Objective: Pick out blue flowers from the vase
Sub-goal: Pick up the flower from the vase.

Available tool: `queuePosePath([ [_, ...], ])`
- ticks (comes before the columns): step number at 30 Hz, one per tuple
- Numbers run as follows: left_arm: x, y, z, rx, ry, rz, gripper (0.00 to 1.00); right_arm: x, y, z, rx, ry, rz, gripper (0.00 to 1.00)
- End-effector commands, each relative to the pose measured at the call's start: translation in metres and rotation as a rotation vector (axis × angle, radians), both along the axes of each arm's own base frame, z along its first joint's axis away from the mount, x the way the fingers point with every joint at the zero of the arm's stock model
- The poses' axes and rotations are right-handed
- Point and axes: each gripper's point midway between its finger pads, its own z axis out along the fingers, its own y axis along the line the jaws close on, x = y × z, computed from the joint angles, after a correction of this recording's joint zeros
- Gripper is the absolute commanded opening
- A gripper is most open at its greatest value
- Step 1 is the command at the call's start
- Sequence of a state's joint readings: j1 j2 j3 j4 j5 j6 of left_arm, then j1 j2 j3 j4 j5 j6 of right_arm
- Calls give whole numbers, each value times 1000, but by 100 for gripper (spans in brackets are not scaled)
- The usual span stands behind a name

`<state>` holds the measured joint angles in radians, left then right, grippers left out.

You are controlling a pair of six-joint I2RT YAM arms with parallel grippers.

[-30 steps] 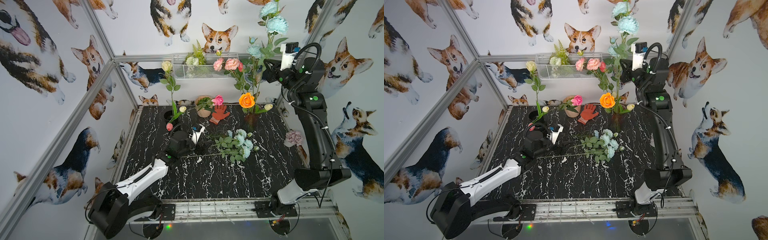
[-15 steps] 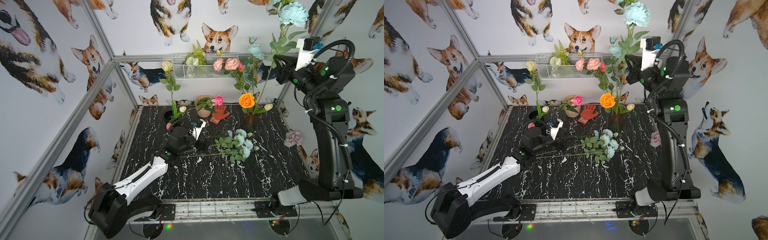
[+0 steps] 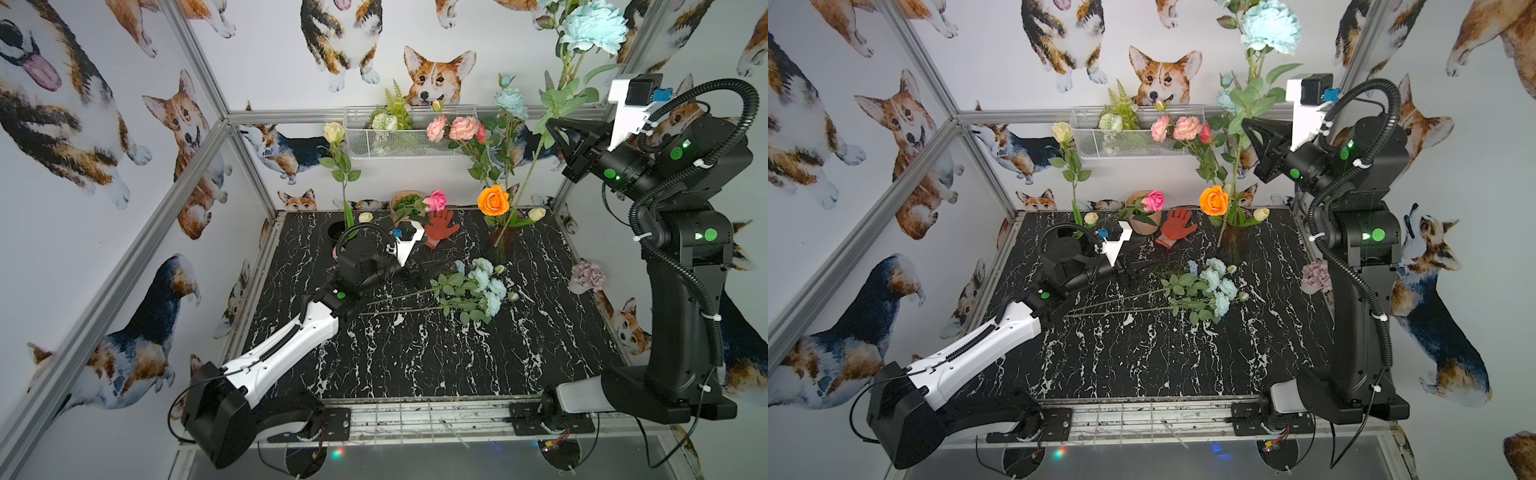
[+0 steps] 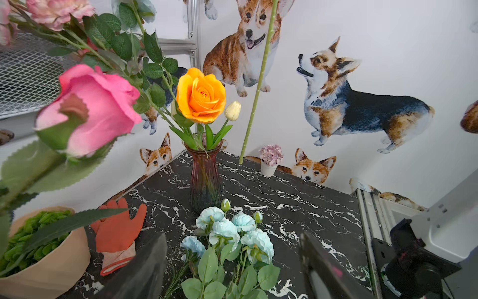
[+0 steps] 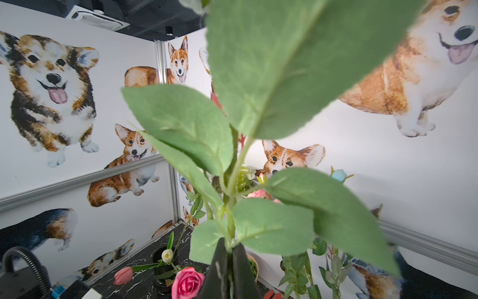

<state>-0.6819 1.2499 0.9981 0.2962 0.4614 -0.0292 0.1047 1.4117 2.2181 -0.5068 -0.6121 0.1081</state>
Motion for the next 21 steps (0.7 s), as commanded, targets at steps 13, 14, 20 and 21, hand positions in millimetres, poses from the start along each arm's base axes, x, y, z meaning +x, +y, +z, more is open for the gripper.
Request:
queuePosePath([
  [13, -27, -43, 36, -68, -94, -171, 81, -10, 60, -86, 230, 254, 357, 0],
  [14, -23, -52, 36, -47, -111, -175, 81, -17, 76, -101, 221, 278, 385, 0],
  [20, -16, -61, 33, -51, -111, -176, 81, -22, 92, -113, 228, 305, 422, 0],
  [21, -14, -62, 32, -49, -109, -173, 81, -23, 93, -115, 227, 308, 422, 0],
])
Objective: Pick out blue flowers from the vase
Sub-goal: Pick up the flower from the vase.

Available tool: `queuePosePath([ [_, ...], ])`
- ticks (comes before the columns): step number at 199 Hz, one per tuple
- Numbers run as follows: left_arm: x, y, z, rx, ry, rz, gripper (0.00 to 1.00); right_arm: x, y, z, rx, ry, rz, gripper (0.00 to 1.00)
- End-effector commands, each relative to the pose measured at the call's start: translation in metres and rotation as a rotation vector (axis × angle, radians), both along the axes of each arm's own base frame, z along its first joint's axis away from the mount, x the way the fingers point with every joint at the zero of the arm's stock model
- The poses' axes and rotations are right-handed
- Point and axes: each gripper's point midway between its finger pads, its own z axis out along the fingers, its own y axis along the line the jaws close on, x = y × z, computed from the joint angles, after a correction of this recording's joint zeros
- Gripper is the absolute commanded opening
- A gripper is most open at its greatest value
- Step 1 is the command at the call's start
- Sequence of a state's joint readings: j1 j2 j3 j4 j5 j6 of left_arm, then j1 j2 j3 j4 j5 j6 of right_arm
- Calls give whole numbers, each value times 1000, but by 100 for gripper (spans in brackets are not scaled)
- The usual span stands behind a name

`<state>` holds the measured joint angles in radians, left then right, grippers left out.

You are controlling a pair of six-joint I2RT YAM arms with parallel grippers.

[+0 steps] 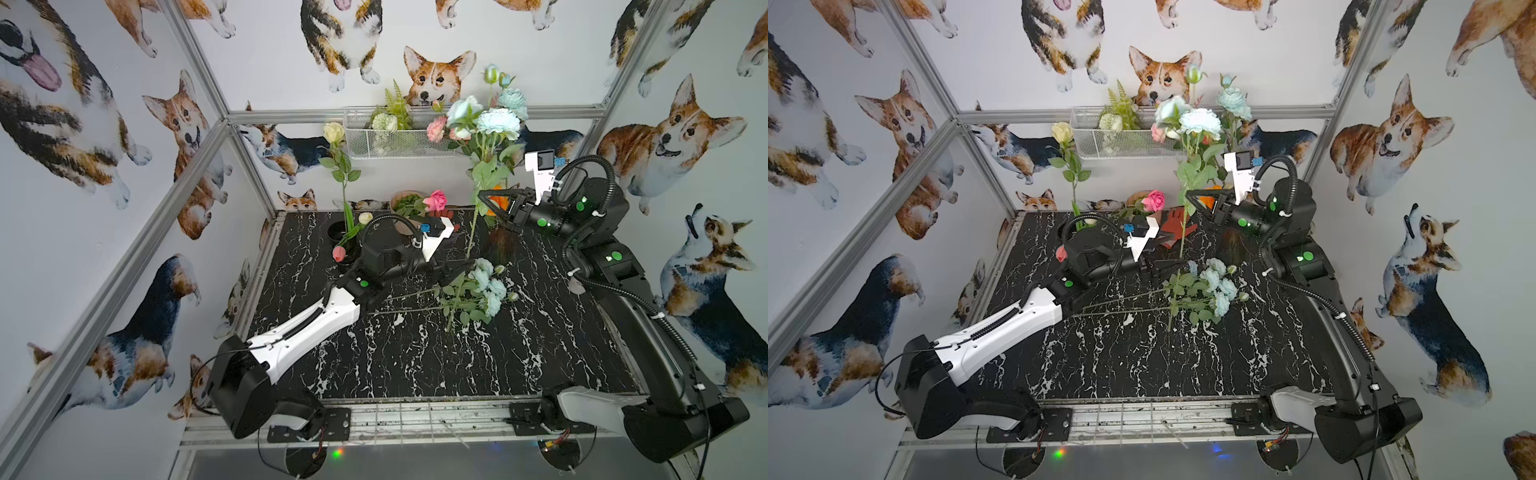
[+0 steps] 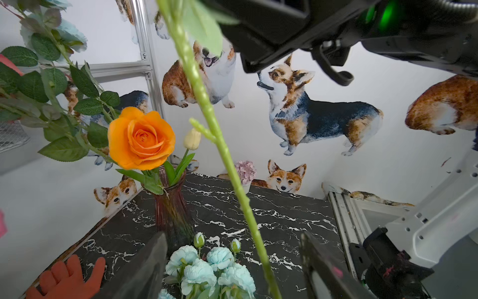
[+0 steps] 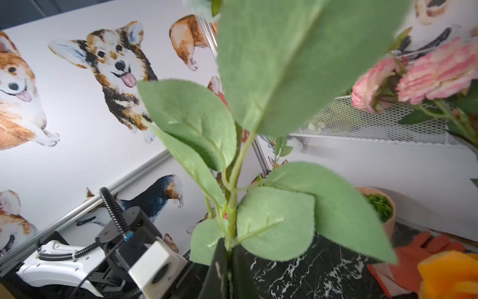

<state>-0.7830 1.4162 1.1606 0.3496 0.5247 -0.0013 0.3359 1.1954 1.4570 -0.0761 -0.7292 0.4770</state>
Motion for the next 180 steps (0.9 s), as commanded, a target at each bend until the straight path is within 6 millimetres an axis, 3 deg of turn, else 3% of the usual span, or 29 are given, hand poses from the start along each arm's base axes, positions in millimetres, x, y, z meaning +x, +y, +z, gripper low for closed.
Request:
queuePosePath([
  [1, 1, -3, 11, -27, -45, -7, 81, -10, 3, 21, 58, -78, 16, 0],
  [52, 2, -5, 10, -33, -40, -8, 75, -7, 4, 16, 48, -73, 8, 0],
  [146, 0, -2, 9, -32, -34, -4, 10, 8, 7, -8, 18, -28, -17, 0],
  [165, 1, -3, 7, -30, -30, -5, 0, 8, 7, -8, 19, -29, -17, 0],
  [180, 0, -3, 7, -27, -29, -5, 0, 8, 7, -9, 17, -27, -17, 0],
])
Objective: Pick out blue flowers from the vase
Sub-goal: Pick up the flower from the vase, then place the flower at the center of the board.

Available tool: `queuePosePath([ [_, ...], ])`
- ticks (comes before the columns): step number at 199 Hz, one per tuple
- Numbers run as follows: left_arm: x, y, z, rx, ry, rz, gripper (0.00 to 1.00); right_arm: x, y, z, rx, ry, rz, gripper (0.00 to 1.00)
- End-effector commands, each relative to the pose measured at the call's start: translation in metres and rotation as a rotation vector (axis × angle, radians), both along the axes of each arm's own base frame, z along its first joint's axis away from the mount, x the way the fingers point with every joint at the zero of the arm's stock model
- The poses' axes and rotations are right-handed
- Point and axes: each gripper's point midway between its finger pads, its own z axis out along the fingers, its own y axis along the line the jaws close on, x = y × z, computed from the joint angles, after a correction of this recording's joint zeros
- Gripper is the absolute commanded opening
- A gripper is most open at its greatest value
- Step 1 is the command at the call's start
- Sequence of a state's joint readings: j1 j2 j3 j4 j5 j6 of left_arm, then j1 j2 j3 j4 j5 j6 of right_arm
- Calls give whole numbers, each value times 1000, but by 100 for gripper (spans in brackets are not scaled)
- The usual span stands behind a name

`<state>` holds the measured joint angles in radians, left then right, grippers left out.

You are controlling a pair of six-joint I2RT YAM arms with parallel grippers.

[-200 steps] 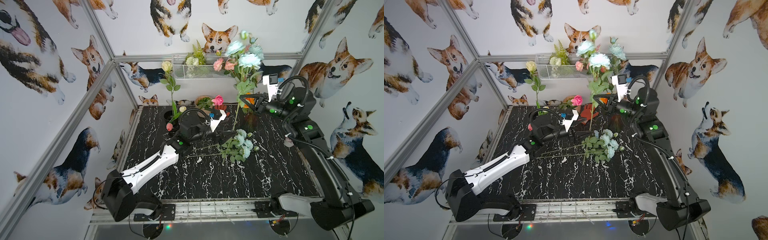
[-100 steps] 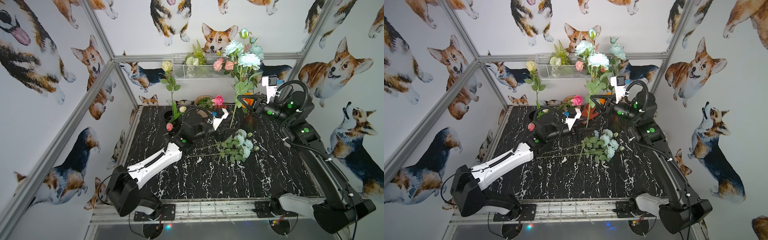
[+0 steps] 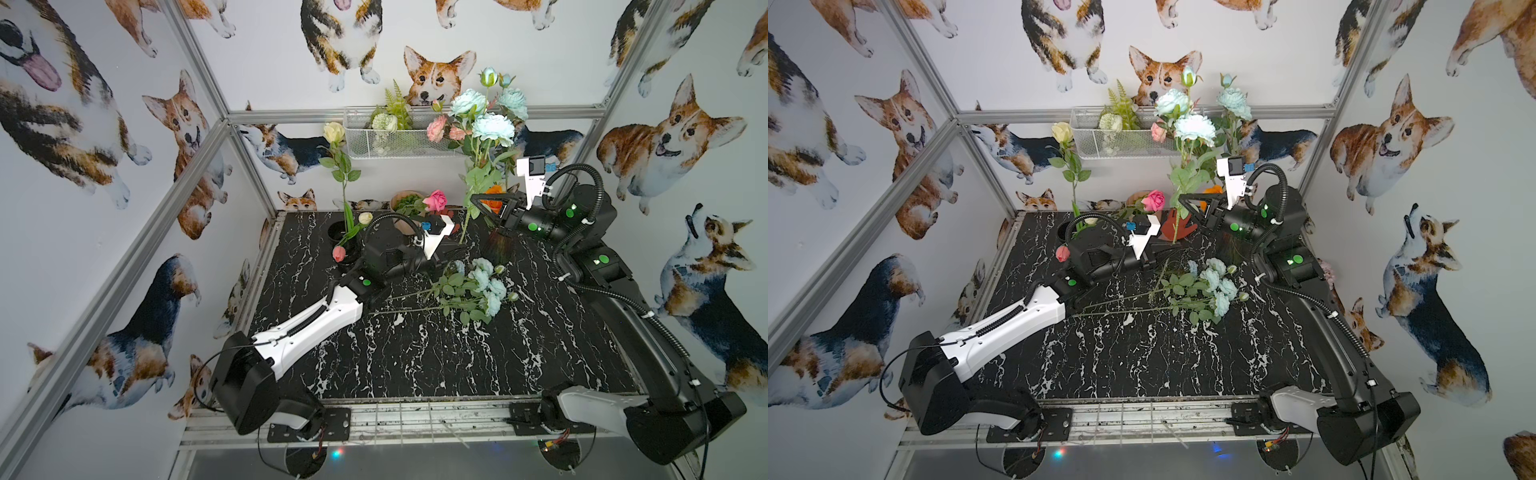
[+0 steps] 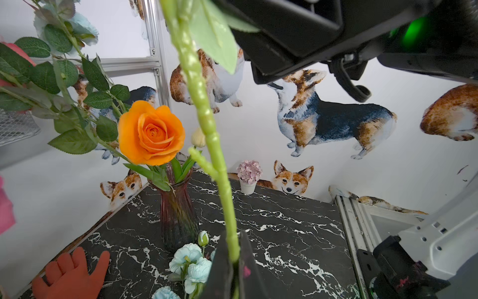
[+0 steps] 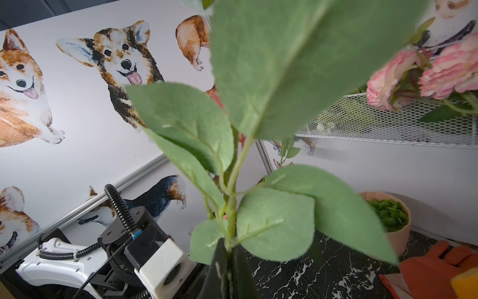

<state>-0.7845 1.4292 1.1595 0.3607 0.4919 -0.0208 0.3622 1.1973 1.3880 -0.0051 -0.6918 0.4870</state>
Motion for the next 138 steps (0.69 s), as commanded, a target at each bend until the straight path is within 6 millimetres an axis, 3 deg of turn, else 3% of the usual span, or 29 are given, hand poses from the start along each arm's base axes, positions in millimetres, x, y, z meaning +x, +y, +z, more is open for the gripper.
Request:
queuePosePath([
  [1, -7, -2, 11, -24, -50, -35, 0, 0, -1, 6, 7, -36, -7, 0],
  [32, -7, 2, 11, -8, -58, -18, 0, 1, -3, -3, -11, -25, -29, 0],
  [70, -4, 15, -1, 97, -91, 53, 0, 2, -9, -22, -54, -9, -77, 31],
  [108, -3, 32, -13, 227, -120, 113, 0, 6, -16, -40, -99, 17, -122, 43],
  [115, -3, 36, -15, 246, -124, 125, 0, -3, -21, -33, -92, -5, -131, 44],
  [138, -3, 47, -19, 299, -137, 162, 0, -3, -30, -41, -100, 12, -156, 46],
])
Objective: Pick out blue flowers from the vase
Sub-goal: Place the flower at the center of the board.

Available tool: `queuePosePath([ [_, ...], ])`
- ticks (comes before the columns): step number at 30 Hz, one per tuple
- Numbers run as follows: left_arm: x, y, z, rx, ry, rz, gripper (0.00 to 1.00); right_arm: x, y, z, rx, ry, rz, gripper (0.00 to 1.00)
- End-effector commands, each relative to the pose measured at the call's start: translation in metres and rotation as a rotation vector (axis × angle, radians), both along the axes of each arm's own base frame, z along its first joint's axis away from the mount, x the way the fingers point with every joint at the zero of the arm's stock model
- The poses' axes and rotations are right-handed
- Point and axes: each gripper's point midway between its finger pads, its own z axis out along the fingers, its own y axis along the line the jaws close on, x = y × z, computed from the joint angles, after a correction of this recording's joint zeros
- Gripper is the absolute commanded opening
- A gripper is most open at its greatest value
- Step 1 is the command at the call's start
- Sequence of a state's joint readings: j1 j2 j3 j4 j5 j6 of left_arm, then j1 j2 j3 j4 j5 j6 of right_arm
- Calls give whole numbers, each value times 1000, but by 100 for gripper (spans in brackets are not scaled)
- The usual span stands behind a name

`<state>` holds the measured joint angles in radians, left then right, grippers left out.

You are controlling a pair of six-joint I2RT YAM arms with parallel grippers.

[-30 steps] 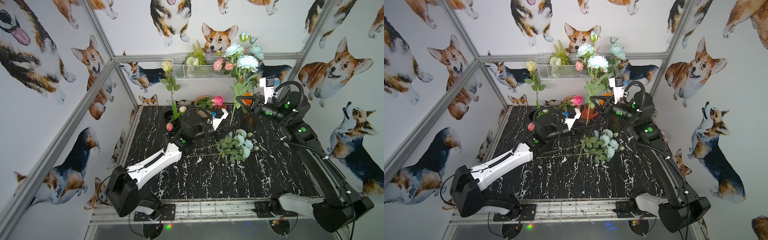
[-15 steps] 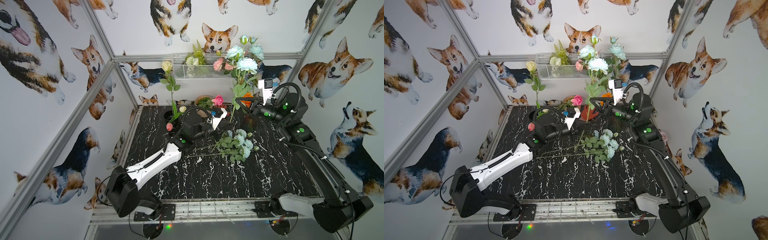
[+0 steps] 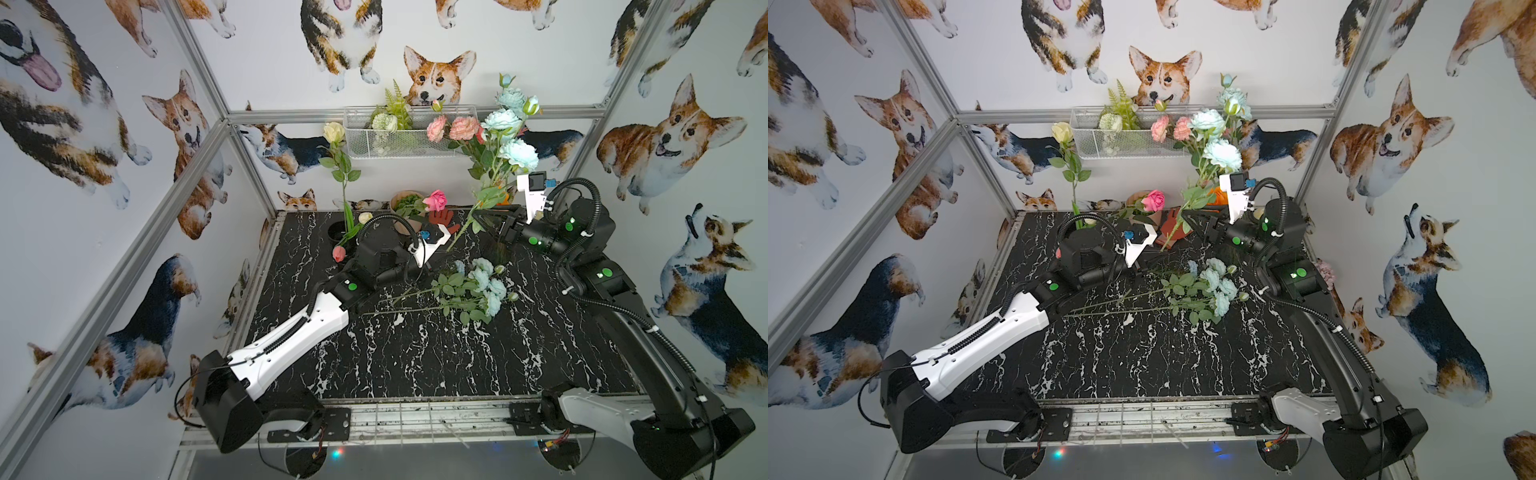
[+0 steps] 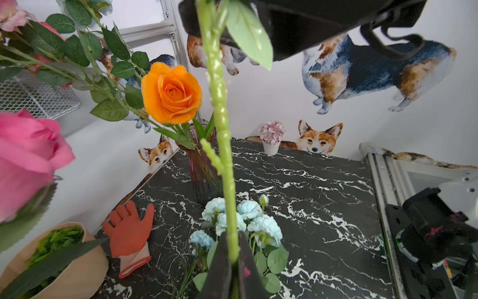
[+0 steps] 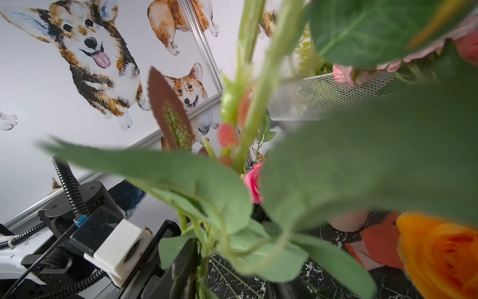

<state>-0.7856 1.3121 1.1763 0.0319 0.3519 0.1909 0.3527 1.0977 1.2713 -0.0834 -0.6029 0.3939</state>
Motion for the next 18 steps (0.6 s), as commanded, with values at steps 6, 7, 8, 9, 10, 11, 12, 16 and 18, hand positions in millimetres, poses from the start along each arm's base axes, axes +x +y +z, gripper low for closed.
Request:
queuePosePath([
  [6, 9, 37, -2, 112, -87, 118, 0, 2, -30, -26, -29, 48, -108, 48],
  [7, 11, 41, -2, 114, -89, 132, 0, 1, -33, -29, -27, 55, -116, 48],
  [8, 11, 44, 0, 115, -91, 141, 0, 1, -37, -35, -31, 70, -128, 48],
  [9, 12, 48, -1, 122, -93, 154, 0, 1, -40, -39, -36, 78, -137, 48],
  [10, 13, 52, -1, 129, -95, 167, 0, 0, -44, -42, -42, 84, -148, 48],
  [11, 14, 56, -1, 141, -98, 182, 0, -1, -50, -47, -53, 94, -166, 48],
  [12, 14, 60, -1, 153, -99, 194, 0, -3, -53, -49, -61, 97, -179, 48],
  [16, 14, 73, -9, 226, -86, 236, 0, -10, -70, -53, -92, 100, -231, 48],
  [18, 14, 79, -13, 260, -79, 250, 0, -13, -79, -55, -101, 99, -263, 49],
])
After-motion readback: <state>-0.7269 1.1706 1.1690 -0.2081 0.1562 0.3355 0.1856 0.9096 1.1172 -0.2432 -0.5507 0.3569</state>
